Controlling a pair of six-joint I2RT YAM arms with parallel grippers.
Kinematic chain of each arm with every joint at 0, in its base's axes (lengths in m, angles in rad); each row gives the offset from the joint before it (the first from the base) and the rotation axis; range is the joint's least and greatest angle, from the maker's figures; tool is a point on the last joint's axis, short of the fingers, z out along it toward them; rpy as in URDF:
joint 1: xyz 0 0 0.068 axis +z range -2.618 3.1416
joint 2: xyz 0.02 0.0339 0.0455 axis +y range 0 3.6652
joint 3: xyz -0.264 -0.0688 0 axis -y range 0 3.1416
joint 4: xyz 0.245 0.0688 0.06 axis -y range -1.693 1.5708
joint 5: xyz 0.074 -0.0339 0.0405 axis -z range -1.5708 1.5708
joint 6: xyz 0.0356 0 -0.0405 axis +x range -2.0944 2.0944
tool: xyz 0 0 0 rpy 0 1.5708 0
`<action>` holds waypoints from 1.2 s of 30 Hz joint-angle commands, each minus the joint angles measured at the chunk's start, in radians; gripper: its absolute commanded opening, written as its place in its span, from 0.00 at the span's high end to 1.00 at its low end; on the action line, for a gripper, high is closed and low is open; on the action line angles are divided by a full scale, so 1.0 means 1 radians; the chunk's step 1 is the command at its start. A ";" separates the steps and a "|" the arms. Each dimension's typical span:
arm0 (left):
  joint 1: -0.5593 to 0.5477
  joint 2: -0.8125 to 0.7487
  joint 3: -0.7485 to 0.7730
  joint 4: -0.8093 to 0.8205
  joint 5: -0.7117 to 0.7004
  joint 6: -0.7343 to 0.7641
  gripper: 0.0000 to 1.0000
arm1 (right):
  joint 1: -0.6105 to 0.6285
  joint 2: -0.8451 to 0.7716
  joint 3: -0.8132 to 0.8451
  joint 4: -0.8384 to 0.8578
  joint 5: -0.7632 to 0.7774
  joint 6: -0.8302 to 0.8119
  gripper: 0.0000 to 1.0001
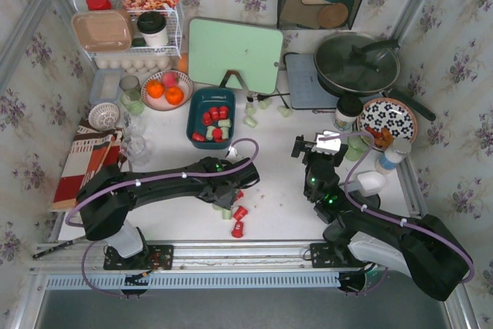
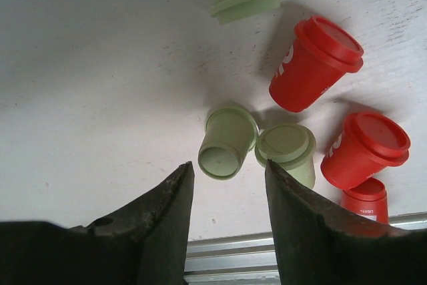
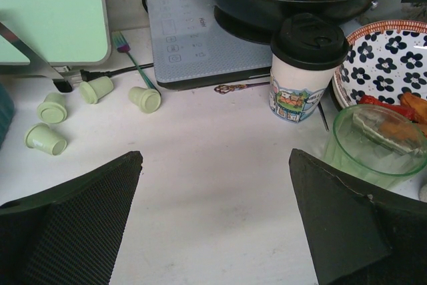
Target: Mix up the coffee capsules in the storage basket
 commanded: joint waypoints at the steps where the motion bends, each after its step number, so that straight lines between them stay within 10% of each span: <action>1: 0.000 0.003 0.007 -0.011 -0.025 -0.016 0.50 | 0.000 -0.001 0.003 0.035 0.009 0.000 0.00; 23: 0.002 0.052 -0.024 0.054 -0.038 -0.029 0.60 | 0.000 0.034 0.014 0.032 -0.002 0.000 0.00; 36: 0.007 -0.138 0.008 -0.010 -0.194 -0.010 0.85 | 0.000 0.042 0.018 0.026 -0.007 0.001 0.00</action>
